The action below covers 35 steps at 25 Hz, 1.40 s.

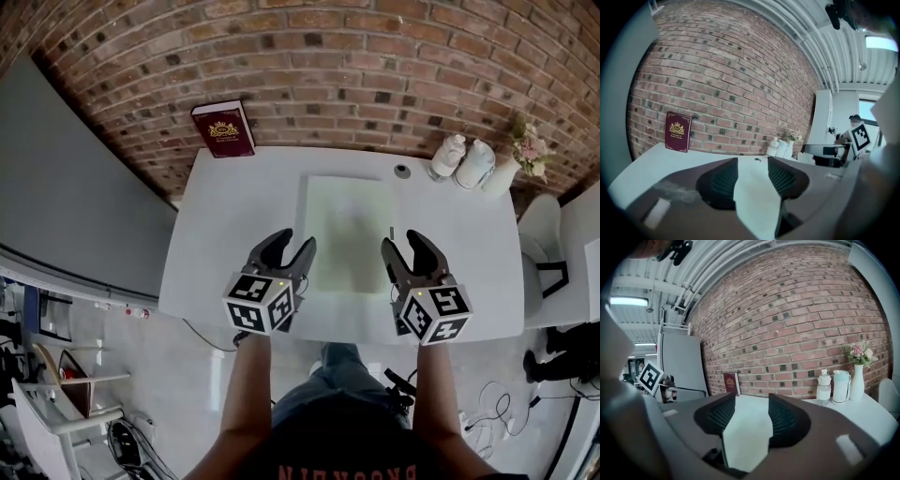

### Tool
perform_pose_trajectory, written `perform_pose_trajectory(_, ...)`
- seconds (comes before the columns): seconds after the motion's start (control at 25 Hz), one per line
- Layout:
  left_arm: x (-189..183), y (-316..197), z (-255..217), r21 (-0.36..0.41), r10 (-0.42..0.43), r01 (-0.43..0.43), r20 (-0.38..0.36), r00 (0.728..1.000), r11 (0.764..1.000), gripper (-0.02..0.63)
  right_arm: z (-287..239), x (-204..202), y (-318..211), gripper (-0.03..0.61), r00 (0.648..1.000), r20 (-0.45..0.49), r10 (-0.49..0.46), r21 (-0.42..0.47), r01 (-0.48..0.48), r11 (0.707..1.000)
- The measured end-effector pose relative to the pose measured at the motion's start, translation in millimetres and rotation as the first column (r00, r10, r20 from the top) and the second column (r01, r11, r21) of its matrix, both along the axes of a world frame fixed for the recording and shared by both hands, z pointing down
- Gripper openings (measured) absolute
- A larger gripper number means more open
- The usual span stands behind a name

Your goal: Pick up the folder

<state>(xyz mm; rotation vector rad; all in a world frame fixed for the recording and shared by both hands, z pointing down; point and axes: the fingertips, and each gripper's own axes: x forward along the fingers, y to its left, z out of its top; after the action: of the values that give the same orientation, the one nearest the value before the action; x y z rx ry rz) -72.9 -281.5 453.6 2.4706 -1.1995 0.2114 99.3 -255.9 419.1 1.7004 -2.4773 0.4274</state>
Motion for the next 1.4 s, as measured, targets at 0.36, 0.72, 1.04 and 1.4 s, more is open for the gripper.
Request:
perform_pose_trajectory(0.36, 21.6, -46.6, 37.3, -0.138, 0.019, -0.019, -0.001, 1.0, 0.99, 0.327, 47.6, 22.8, -55.9, 0.332, 0.995, 0.015, -0.102, -0.182, 0.103, 0.978)
perform_pose_trajectory(0.72, 21.5, -74.0, 76.8, -0.249, 0.005, 0.009, 0.054, 0.999, 0.969, 0.327, 100.5, 36.9, -85.8, 0.35, 0.985, 0.105, -0.141, -0.353, 0.169, 0.92)
perform_pose_trajectory(1.04, 15.4, -81.7, 119.1, -0.372, 0.009, 0.011, 0.052, 0.999, 0.928, 0.327, 155.5, 38.0, -85.6, 0.36, 0.981, 0.125, -0.145, -0.49, 0.188, 0.851)
perform_pose_trajectory(1.4, 17.3, -83.3, 154.5, -0.515, 0.07, -0.062, -0.004, 0.998, 0.855, 0.327, 194.6, 36.1, -81.4, 0.36, 0.982, 0.159, -0.104, -0.597, 0.18, 0.782)
